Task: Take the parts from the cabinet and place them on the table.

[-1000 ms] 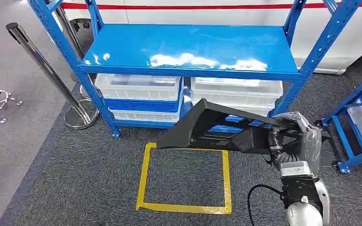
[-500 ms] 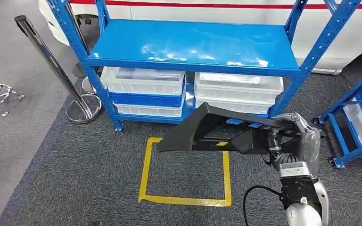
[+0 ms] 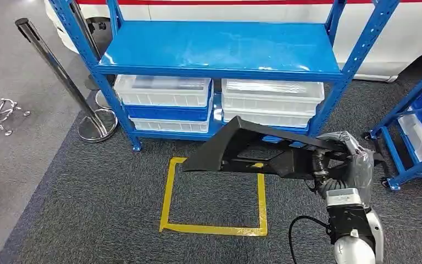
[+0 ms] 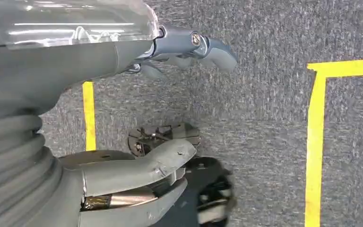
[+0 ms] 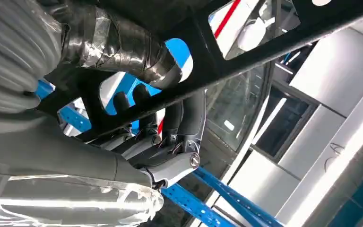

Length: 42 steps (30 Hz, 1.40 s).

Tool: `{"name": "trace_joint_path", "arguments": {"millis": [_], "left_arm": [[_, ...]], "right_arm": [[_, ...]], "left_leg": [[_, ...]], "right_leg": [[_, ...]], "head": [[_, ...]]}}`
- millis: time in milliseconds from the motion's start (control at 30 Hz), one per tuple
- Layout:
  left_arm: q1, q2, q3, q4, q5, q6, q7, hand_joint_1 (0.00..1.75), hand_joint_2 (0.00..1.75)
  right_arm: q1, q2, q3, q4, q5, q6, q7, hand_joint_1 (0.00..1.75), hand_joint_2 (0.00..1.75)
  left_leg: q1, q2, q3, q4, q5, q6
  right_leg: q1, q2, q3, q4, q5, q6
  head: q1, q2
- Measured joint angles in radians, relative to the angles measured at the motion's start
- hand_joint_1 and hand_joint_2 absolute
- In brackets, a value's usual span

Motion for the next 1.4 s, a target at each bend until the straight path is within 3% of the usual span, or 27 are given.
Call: {"name": "trace_joint_path", "arguments": {"millis": [67, 100, 200, 233, 267, 300, 367, 400, 433, 467, 500, 567, 600, 700, 767, 800, 867, 933, 967, 1000, 1067, 1100, 1200, 1267, 1300, 1333, 1400], "left_arm": [[-0.003, 0.000, 0.000, 0.000, 0.000, 0.000, 0.000, 0.00, 1.75], [-0.005, 0.000, 0.000, 0.000, -0.001, 0.000, 0.000, 0.00, 1.75], [-0.004, 0.000, 0.000, 0.000, -0.001, 0.000, -0.002, 0.00, 1.75], [-0.003, 0.000, 0.000, 0.000, -0.001, 0.000, -0.001, 0.00, 1.75], [-0.004, 0.000, 0.000, 0.000, -0.001, 0.000, -0.001, 0.00, 1.75], [-0.005, 0.000, 0.000, 0.000, -0.001, 0.000, -0.001, 0.00, 1.75], [-0.005, 0.001, 0.000, 0.000, 0.000, 0.000, -0.001, 0.00, 1.75], [-0.005, 0.001, 0.000, 0.000, -0.001, 0.000, 0.000, 0.00, 1.75], [-0.004, 0.001, 0.000, 0.000, -0.001, 0.000, 0.000, 0.00, 1.75], [-0.003, 0.001, 0.000, 0.000, -0.001, 0.000, 0.000, 0.00, 1.75], [-0.003, 0.001, 0.000, 0.000, -0.002, 0.000, 0.000, 0.00, 1.75], [-0.002, 0.000, 0.000, 0.000, -0.007, 0.000, 0.001, 0.00, 1.75], [-0.002, -0.001, 0.000, 0.000, -0.007, 0.000, 0.001, 0.00, 1.75], [-0.004, -0.001, 0.000, 0.000, -0.008, 0.000, 0.001, 0.00, 1.75], [-0.003, 0.000, 0.000, 0.000, -0.008, 0.000, 0.001, 0.00, 1.75], [-0.003, 0.000, 0.000, 0.000, -0.008, 0.001, 0.001, 0.00, 1.75], [-0.003, 0.000, 0.000, 0.000, -0.008, 0.001, 0.001, 0.00, 1.75], [-0.001, 0.000, 0.000, 0.000, -0.008, 0.001, 0.001, 0.00, 1.75], [0.001, 0.000, 0.000, 0.000, -0.008, 0.001, 0.001, 0.00, 1.75], [0.001, 0.000, 0.000, 0.000, -0.008, 0.001, 0.001, 0.00, 1.75], [0.000, 0.000, 0.000, 0.000, -0.008, 0.001, 0.001, 0.00, 1.75], [-0.003, 0.000, 0.000, 0.000, -0.008, 0.001, 0.001, 0.00, 1.75], [-0.002, 0.000, 0.000, 0.000, -0.008, 0.001, 0.001, 0.00, 1.75], [0.002, 0.000, 0.000, 0.000, -0.008, 0.001, 0.001, 0.00, 1.75], [0.002, 0.000, 0.000, 0.000, -0.008, 0.001, 0.001, 0.00, 1.75], [0.000, 0.000, 0.000, 0.000, -0.008, 0.001, 0.001, 0.00, 1.75], [-0.002, 0.000, 0.000, 0.000, -0.009, 0.001, 0.002, 0.00, 1.75]], "right_arm": [[0.000, 0.000, 0.000, 0.000, 0.000, 0.000, 0.000, 1.75, 1.75], [0.000, 0.000, 0.000, -0.002, 0.000, 0.000, 0.000, 1.75, 1.75], [-0.001, 0.000, 0.000, -0.002, 0.000, 0.000, 0.000, 1.75, 1.75], [-0.002, 0.000, 0.000, -0.002, 0.000, 0.000, 0.000, 1.75, 1.75], [-0.001, 0.000, 0.000, -0.002, 0.000, 0.000, 0.000, 1.75, 1.75], [-0.001, 0.000, 0.000, -0.002, 0.000, 0.000, 0.000, 1.75, 1.75], [-0.001, 0.000, 0.000, -0.002, 0.000, 0.000, 0.000, 1.75, 1.75], [0.000, 0.000, 0.000, -0.001, 0.000, 0.000, 0.000, 1.75, 1.75], [0.000, 0.000, 0.000, -0.001, 0.000, 0.000, 0.001, 1.75, 1.75], [0.000, 0.000, 0.000, -0.001, 0.000, 0.000, 0.002, 1.75, 1.75], [0.000, 0.000, 0.000, -0.001, 0.000, 0.000, 0.003, 1.75, 1.75], [-0.001, 0.000, 0.000, -0.001, 0.000, 0.000, 0.003, 1.75, 1.75], [-0.004, 0.000, 0.000, -0.001, 0.000, 0.001, 0.003, 1.75, 1.75], [-0.004, 0.000, 0.000, -0.002, 0.000, 0.001, 0.004, 1.75, 1.75], [-0.004, 0.000, 0.000, -0.002, 0.000, 0.001, 0.004, 1.75, 1.75], [-0.005, 0.000, 0.000, -0.002, 0.000, 0.001, 0.004, 1.75, 1.75], [-0.005, 0.001, 0.000, -0.002, 0.000, 0.001, 0.005, 1.75, 1.75], [-0.005, 0.001, 0.000, -0.002, 0.000, 0.001, 0.005, 1.75, 1.75], [-0.004, 0.001, 0.000, -0.002, 0.000, 0.001, 0.005, 1.75, 1.75], [-0.004, 0.001, 0.000, -0.002, -0.001, 0.001, 0.005, 1.75, 1.75], [-0.004, 0.001, 0.000, -0.002, -0.001, 0.001, 0.005, 1.75, 1.75], [-0.004, 0.001, 0.000, -0.002, -0.002, 0.001, 0.004, 1.75, 1.75], [-0.005, 0.001, 0.000, -0.002, -0.005, 0.001, 0.004, 1.75, 1.75], [-0.005, 0.001, 0.000, -0.002, -0.010, 0.001, 0.005, 1.75, 1.75], [-0.003, 0.001, 0.000, -0.002, -0.011, 0.001, 0.004, 1.75, 1.75], [-0.004, 0.001, 0.000, -0.002, -0.013, 0.001, 0.004, 1.75, 1.75], [-0.003, 0.001, 0.000, -0.002, -0.013, 0.001, 0.004, 1.75, 1.75]], "left_leg": [[-0.001, -0.002, 0.109, -0.181, 0.061, 0.011], [-0.008, -0.003, 0.117, -0.206, 0.047, 0.013], [-0.021, -0.004, 0.108, -0.209, 0.064, 0.028], [-0.022, -0.003, 0.108, -0.224, 0.076, 0.038], [-0.013, 0.003, 0.116, -0.239, 0.092, 0.045], [-0.016, 0.003, 0.113, -0.247, 0.101, 0.052], [-0.019, 0.004, 0.097, -0.244, 0.110, 0.061], [-0.022, 0.004, 0.089, -0.241, 0.113, 0.063], [-0.024, 0.005, 0.080, -0.237, 0.115, 0.063], [-0.025, 0.004, 0.071, -0.230, 0.116, 0.063], [-0.025, 0.004, 0.063, -0.222, 0.117, 0.062], [-0.025, 0.004, 0.052, -0.205, 0.115, 0.060], [-0.027, 0.004, 0.044, -0.197, 0.115, 0.056], [-0.024, 0.005, 0.035, -0.191, 0.123, 0.038], [-0.024, 0.002, 0.030, -0.185, 0.118, 0.028], [-0.022, -0.001, 0.022, -0.163, 0.090, 0.018], [-0.010, -0.001, -0.026, -0.034, -0.001, 0.005], [-0.002, -0.001, -0.062, 0.079, -0.052, -0.004], [0.002, -0.001, -0.050, 0.077, -0.043, -0.006], [0.004, -0.001, -0.019, 0.032, -0.018, -0.006], [0.005, -0.001, 0.091, -0.140, 0.051, 0.000], [0.004, -0.002, 0.127, -0.214, 0.045, 0.004], [-0.013, -0.002, 0.121, -0.218, 0.058, 0.018], [-0.013, -0.001, 0.121, -0.242, 0.082, 0.039], [-0.011, 0.005, 0.125, -0.249, 0.093, 0.044], [-0.013, 0.005, 0.116, -0.253, 0.102, 0.054], [-0.018, 0.005, 0.098, -0.252, 0.113, 0.059]], "right_leg": [[-0.002, 0.001, -0.001, -0.001, 0.005, 0.007], [0.000, 0.001, -0.002, -0.001, 0.009, 0.013], [-0.009, 0.000, -0.002, -0.012, 0.023, 0.034], [-0.009, 0.001, -0.002, -0.016, 0.029, 0.044], [-0.011, 0.000, -0.007, -0.005, 0.017, 0.044], [-0.005, 0.000, -0.018, 0.017, -0.016, 0.044], [0.000, 0.002, -0.066, 0.148, -0.108, 0.042], [0.000, 0.002, -0.090, 0.216, -0.138, 0.042], [0.000, 0.001, -0.100, 0.252, -0.145, 0.041], [0.001, 0.001, -0.084, 0.239, -0.129, 0.039], [0.001, 0.001, -0.050, 0.186, -0.098, 0.037], [0.004, 0.000, 0.046, 0.028, -0.036, 0.027], [0.010, -0.003, 0.056, 0.001, -0.058, 0.021], [0.017, 0.002, 0.045, -0.001, -0.040, 0.010], [0.007, -0.002, 0.044, -0.012, -0.025, -0.004], [0.007, -0.003, 0.041, -0.014, -0.020, -0.007], [0.008, -0.005, 0.028, -0.014, -0.011, -0.013], [0.008, -0.005, 0.013, -0.014, -0.001, -0.012], [0.008, -0.005, 0.007, -0.014, 0.004, -0.010], [0.008, -0.005, 0.001, -0.014, 0.008, -0.008], [0.007, -0.003, -0.004, -0.014, 0.016, -0.001], [0.006, -0.004, -0.004, -0.014, 0.020, 0.004], [0.001, -0.005, -0.007, -0.018, 0.033, 0.024], [0.000, -0.004, -0.006, -0.025, 0.042, 0.042], [-0.006, -0.001, -0.013, -0.014, 0.022, 0.040], [-0.002, -0.001, -0.029, 0.028, -0.030, 0.040], [0.000, 0.000, -0.075, 0.166, -0.123, 0.040]], "head": [[0.000, 0.000], [0.000, 0.000], [0.000, 0.000], [0.000, 0.000], [0.000, 0.000], [0.001, 0.000], [0.002, 0.000], [0.002, 0.000], [0.002, 0.000], [0.002, 0.000], [0.002, 0.000], [0.002, 0.000], [0.002, 0.000], [0.002, 0.000], [0.002, 0.000], [0.001, 0.000], [0.001, 0.000], [0.001, 0.000], [0.001, 0.000], [0.001, 0.000], [0.001, 0.000], [0.001, 0.000], [0.002, 0.000], [0.002, 0.000], [0.001, 0.000], [0.003, 0.000], [0.003, 0.000]]}}
